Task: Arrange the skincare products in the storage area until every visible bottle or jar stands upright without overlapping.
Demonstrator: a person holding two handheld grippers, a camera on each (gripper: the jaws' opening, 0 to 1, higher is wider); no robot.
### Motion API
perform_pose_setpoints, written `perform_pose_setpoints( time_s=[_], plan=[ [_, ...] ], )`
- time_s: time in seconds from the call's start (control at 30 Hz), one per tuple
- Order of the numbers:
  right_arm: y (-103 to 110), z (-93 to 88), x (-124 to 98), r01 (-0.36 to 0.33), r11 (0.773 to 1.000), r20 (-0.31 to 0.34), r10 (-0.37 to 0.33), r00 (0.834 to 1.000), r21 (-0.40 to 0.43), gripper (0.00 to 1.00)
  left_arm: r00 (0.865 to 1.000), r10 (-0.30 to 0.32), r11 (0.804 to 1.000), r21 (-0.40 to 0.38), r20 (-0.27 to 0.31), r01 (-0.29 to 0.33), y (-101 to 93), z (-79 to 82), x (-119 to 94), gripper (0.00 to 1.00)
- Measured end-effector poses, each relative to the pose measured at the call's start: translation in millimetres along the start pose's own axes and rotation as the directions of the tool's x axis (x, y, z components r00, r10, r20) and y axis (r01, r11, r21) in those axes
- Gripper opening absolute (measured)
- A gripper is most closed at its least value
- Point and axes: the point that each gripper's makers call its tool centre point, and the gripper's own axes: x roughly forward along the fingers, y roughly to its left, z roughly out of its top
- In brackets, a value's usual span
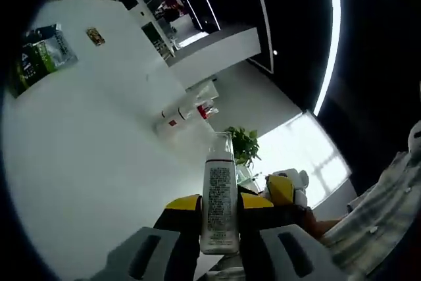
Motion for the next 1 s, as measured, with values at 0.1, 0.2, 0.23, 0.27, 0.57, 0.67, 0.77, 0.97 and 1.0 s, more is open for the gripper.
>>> perform_pose_setpoints(
  time_s=[0.1,0.2,0.23,0.27,0.57,0.67,0.77,0.97,1.0],
  plan=[
    [4.2,-6.9,3.6,0.004,1.000,-0.029,-0.004,1.000,-0.011,0.32,1.000,-0.025,0.999,0.030,-0.004,0.026,-10.5,-4.5,1.2,0.20],
    [8.1,-15.4,4.3,0.003,1.000,-0.057,-0.004,0.998,-0.026,0.30,0.999,-0.020,0.998,0.063,-0.036,0.022,-11.7,-10.9,1.9,0.20],
    [8.4,-17.7,3.8,0.006,0.999,-0.059,-0.008,0.998,-0.034,0.30,0.999,-0.018,0.997,0.077,-0.043,0.021,-13.2,-12.6,1.5,0.20],
    [8.0,-19.4,2.7,0.011,0.999,-0.060,-0.014,0.998,-0.039,0.30,0.999,-0.017,0.997,0.079,-0.042,0.021,-13.8,-12.8,0.7,0.20],
    [3.5,-21.4,-7.5,0.046,0.999,-0.041,-0.046,0.998,-0.014,0.23,0.995,-0.023,0.990,0.134,-0.101,0.037,-17.9,-22.9,0.4,0.20],
    [3.2,-23.7,-11.7,0.035,0.999,-0.045,-0.035,0.998,-0.004,0.23,0.993,-0.043,0.991,0.124,-0.108,0.056,-19.9,-26.9,-0.1,0.20],
    [5.9,-25.2,-14.2,0.010,1.000,-0.050,-0.010,0.999,-0.003,0.23,0.992,-0.065,0.991,0.112,-0.110,0.077,-23.4,-29.3,-1.6,0.20],
    [12.4,-26.8,-15.4,-0.017,1.000,-0.072,0.017,0.997,-0.008,0.22,0.991,-0.095,0.991,0.085,-0.098,0.103,-27.8,-31.4,-3.0,0.20],
    [13.6,-26.7,-15.5,-0.021,0.999,-0.080,0.019,0.997,-0.028,0.22,0.991,-0.095,0.991,0.085,-0.097,0.104,-28.0,-31.5,-2.9,0.21]
  ],
)
